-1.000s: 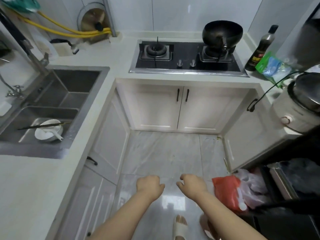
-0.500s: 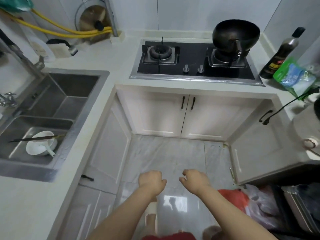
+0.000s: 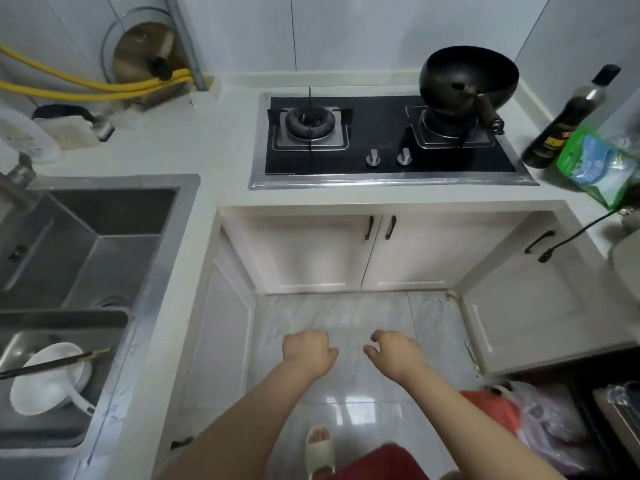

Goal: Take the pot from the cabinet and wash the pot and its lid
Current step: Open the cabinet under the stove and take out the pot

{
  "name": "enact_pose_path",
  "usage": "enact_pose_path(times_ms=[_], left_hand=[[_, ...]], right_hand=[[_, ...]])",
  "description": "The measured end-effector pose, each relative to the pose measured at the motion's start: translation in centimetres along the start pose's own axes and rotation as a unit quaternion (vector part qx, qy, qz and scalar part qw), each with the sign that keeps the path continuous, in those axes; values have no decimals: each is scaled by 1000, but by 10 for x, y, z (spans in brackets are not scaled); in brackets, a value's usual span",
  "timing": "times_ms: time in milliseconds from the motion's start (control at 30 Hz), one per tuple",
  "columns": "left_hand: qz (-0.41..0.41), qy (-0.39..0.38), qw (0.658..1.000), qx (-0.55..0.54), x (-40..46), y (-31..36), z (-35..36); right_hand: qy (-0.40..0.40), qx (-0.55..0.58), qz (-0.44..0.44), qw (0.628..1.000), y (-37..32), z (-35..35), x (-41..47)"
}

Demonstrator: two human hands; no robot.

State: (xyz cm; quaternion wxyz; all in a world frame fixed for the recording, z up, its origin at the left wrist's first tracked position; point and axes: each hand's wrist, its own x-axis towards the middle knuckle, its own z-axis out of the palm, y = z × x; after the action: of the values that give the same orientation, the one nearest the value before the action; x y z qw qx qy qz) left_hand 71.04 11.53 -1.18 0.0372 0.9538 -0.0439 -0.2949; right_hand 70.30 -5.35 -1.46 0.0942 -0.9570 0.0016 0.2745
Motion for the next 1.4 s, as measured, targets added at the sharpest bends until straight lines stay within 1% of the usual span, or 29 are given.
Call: enact_pose_path(times_ms=[167, 367, 533, 667, 833, 1000, 1067, 1133, 1200, 1300, 1400], left_hand=[[-1, -1, 1000, -3, 24, -7, -11], [-28, 1, 999, -25, 57, 3, -22], [-63, 9, 997, -52, 90, 31, -33], [-67, 15, 995, -68, 121, 64, -47], [-71, -4, 993, -95, 157, 96, -56], [-82, -32, 989, -123, 188, 101, -65], [-86, -42, 984, -154, 205, 98, -71], [-85, -51, 974, -204, 225, 93, -76], [-76, -59, 964, -249, 244, 89, -76], [-64, -55, 951, -296, 273, 82, -74], [-42, -49, 948, -313, 302, 77, -76]], right_hand=[[-4, 0, 1, 1000, 0, -15, 25], [-23, -8, -14, 1000, 14, -29, 61], [-37, -1, -35, 999, 44, -55, 97], [-40, -1, -47, 998, 73, -76, 133], [-67, -14, -65, 996, 92, -93, 169], [-84, 7, -67, 994, 94, -105, 201], [-94, 50, -54, 993, 91, -106, 215], [-106, 133, -23, 985, 88, -105, 230], [-111, 224, 14, 968, 83, -102, 245], [-90, 325, 62, 939, 74, -96, 265], [-51, 394, 91, 913, 63, -96, 288]])
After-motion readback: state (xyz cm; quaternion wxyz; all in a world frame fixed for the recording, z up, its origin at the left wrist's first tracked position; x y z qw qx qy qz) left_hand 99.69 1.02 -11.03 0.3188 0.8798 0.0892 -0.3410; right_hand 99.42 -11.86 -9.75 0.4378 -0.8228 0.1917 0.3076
